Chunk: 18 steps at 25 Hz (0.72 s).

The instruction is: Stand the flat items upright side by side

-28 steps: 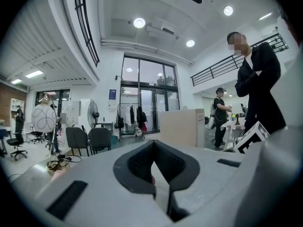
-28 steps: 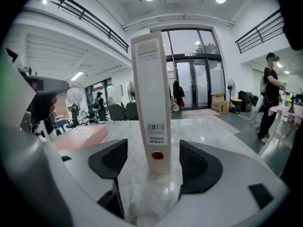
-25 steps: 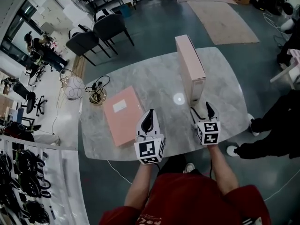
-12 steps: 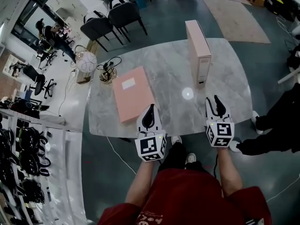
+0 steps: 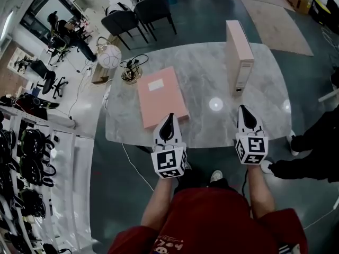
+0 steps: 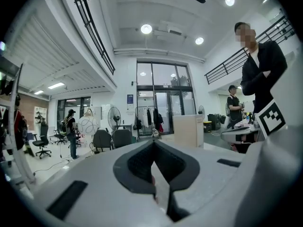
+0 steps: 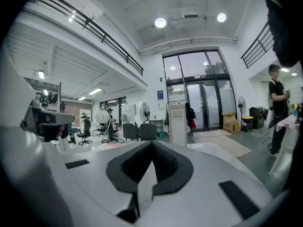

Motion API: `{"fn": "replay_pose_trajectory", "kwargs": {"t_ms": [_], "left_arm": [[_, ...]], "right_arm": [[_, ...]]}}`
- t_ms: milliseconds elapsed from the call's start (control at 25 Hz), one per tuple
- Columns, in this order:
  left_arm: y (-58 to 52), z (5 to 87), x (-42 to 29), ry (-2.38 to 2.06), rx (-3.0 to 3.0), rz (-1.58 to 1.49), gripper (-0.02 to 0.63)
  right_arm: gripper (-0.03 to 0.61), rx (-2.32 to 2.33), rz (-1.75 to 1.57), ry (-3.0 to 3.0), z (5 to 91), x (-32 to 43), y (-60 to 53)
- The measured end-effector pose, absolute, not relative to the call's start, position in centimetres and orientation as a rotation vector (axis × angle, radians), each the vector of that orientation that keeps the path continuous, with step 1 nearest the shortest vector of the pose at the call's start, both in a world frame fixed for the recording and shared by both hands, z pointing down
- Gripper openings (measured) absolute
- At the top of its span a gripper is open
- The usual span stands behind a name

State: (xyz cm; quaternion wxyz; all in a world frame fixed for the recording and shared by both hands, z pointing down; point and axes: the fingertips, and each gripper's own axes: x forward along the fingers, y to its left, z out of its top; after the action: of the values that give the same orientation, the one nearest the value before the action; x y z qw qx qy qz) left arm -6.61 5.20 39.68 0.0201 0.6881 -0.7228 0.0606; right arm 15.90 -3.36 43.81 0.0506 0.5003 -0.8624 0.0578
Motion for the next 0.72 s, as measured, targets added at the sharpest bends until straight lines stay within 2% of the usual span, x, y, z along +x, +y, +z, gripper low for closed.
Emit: {"fn": "replay_pose_trajectory", "kwargs": {"t_ms": [720], "left_arm": [[3.2, 41.8, -22.8, -2.273, 2.018, 0.16, 0.003]], "right_arm": [[-0.002, 1.366, 0.075, -2.659, 42.9, -1.0, -7.4]]}}
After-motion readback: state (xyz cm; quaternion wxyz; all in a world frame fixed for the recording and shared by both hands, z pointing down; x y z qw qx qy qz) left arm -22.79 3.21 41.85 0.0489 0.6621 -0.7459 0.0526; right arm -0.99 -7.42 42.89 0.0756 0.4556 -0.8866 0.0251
